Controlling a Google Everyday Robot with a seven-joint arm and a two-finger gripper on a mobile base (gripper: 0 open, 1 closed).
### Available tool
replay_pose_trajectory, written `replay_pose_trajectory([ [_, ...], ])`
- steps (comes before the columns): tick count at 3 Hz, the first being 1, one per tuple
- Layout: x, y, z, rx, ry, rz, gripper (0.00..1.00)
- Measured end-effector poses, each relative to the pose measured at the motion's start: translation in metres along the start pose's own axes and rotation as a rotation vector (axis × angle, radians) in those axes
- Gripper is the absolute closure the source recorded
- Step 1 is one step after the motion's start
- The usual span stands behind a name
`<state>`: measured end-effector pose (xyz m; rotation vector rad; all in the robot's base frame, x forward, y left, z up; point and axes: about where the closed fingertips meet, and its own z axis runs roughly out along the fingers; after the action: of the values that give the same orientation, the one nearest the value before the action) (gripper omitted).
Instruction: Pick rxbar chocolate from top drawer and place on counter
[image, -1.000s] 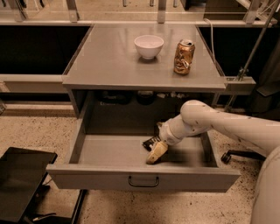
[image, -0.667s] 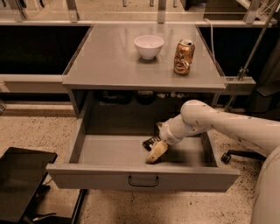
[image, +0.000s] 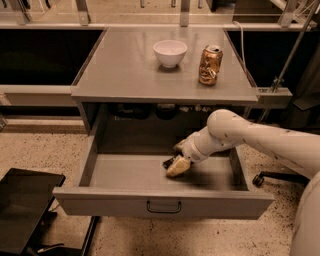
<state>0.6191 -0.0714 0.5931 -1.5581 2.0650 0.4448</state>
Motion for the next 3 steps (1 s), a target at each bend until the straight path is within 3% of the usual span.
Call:
replay_pose_trajectory([
  [1, -0.005, 0.0, -0.007, 0.0, 0.0, 0.0, 1.0],
  [2, -0.006, 0.0, -0.008, 0.0, 0.0, 0.0, 1.0],
  [3, -0.019, -0.016, -0.069, 0.107, -0.048, -0.045, 1.0],
])
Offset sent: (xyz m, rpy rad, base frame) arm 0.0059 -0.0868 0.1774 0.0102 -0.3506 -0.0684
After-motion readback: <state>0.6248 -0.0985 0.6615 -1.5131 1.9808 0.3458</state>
